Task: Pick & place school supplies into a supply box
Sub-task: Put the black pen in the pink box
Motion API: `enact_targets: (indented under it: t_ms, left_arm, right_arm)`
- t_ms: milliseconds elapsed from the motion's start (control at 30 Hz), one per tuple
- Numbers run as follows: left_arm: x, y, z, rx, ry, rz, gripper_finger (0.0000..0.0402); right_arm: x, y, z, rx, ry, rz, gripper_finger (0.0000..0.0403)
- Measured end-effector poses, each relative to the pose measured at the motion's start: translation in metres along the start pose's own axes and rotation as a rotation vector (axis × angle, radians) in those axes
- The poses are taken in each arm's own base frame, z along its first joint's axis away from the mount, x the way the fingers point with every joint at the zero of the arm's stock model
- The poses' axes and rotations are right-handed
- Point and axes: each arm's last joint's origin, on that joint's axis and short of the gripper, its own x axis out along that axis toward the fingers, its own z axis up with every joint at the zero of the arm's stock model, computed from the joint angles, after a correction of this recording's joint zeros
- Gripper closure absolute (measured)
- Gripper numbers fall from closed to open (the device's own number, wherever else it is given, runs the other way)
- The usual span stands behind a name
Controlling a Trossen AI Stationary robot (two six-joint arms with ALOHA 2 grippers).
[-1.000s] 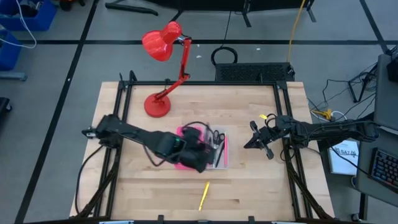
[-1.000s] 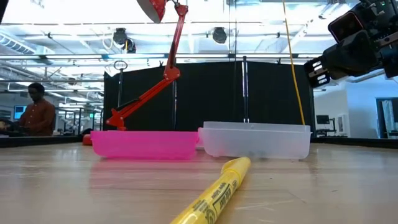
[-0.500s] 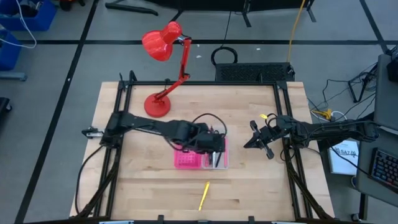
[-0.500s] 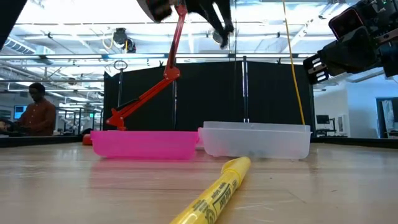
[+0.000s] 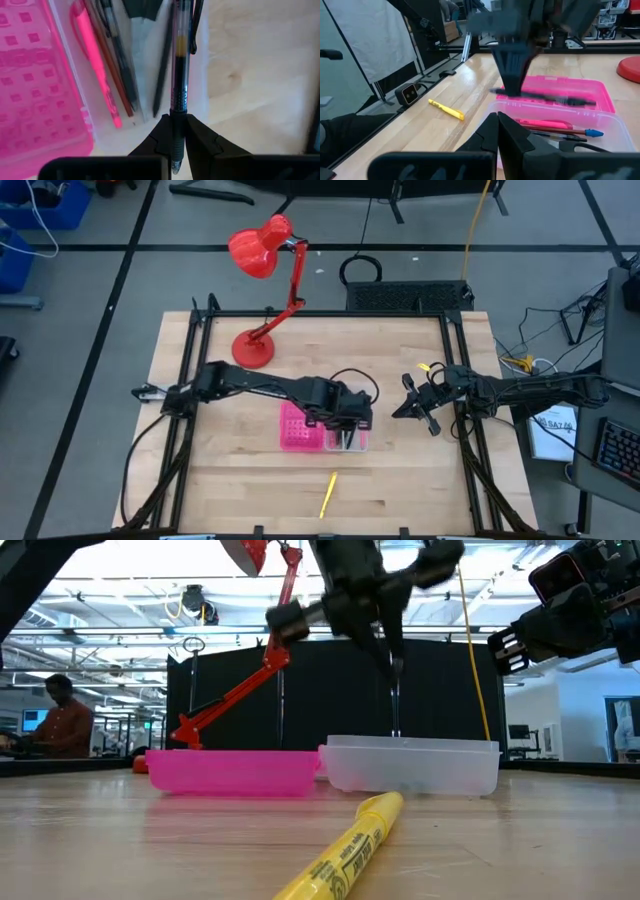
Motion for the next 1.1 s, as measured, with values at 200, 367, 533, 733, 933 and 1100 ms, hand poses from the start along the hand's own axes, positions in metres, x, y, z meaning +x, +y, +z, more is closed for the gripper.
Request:
enact_targets:
  t_ms: [200, 367, 533, 733, 933, 1100]
  left_arm:
    - [0.020, 0.002, 0.006, 0.002, 0.000, 0.037, 0.0368]
    - [0.035, 0.007, 0.015, -0.005, 0.014, 0.084, 0.0368]
    - [0.052, 0.010, 0.022, -0.007, 0.023, 0.116, 0.0368]
    - [0.063, 0.013, 0.025, -0.004, 0.036, 0.135, 0.0368]
    - [0.071, 0.016, 0.026, -0.009, 0.038, 0.146, 0.0368]
    - [0.080, 0.023, 0.026, -0.029, 0.055, 0.152, 0.0368]
  right_arm:
    - [0.000, 0.000, 0.000, 0.002, 0.004, 0.000, 0.0403]
    - [0.000, 0.000, -0.001, 0.003, 0.006, 0.000, 0.0403]
    - [0.000, 0.000, -0.001, 0.003, 0.006, 0.000, 0.0403]
    - [0.000, 0.000, -0.001, 0.004, 0.007, 0.000, 0.0403]
    - [0.000, 0.000, 0.000, 0.004, 0.006, 0.000, 0.0403]
    - [0.000, 0.000, 0.000, 0.007, 0.006, 0.000, 0.0403]
